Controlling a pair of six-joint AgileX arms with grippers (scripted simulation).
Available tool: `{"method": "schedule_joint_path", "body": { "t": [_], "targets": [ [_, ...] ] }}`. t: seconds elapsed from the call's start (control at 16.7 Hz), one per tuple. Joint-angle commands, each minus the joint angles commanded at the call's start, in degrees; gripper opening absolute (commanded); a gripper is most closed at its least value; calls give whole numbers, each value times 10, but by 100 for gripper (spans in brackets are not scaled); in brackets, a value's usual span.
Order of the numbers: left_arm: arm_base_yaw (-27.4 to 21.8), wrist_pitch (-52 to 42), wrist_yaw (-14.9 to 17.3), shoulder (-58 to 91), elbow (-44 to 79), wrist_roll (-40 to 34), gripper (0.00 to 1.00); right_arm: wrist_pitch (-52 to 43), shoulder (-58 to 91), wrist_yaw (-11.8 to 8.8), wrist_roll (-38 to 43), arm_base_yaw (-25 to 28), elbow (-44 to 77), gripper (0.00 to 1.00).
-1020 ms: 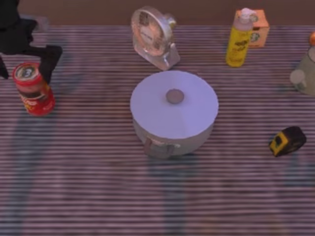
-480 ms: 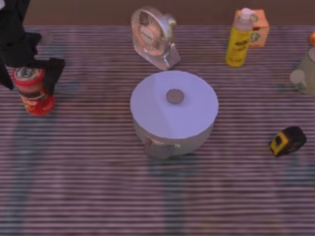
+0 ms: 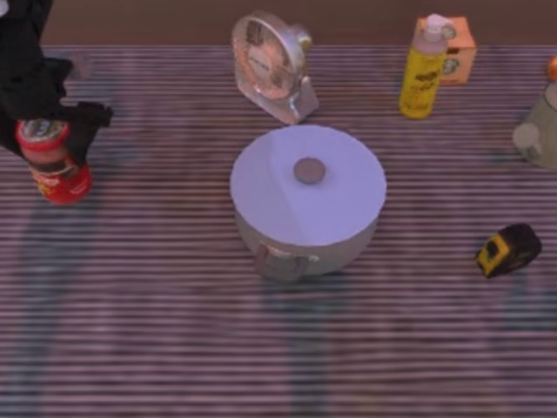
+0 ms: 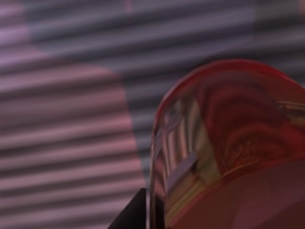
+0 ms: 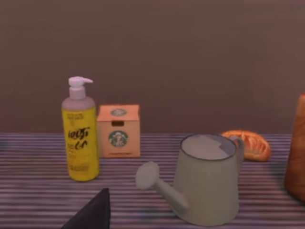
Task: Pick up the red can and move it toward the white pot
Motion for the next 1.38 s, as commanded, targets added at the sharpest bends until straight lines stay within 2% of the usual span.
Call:
{"method": "schedule_joint_path", "body": {
  "t": [0.24,0.3,0.9,1.38],
  "targets": [
    [0,0,0,0,0,0,2,0,0,0,0,0,0,100],
    [0,0,0,0,0,0,0,0,0,0,0,0,0,100],
    [0,-2,0,-9,-9,0,0,0,0,0,0,0,0,100],
    [10,-43,-3,-231,-178,0,0,0,0,0,0,0,0,100]
  ]
}}
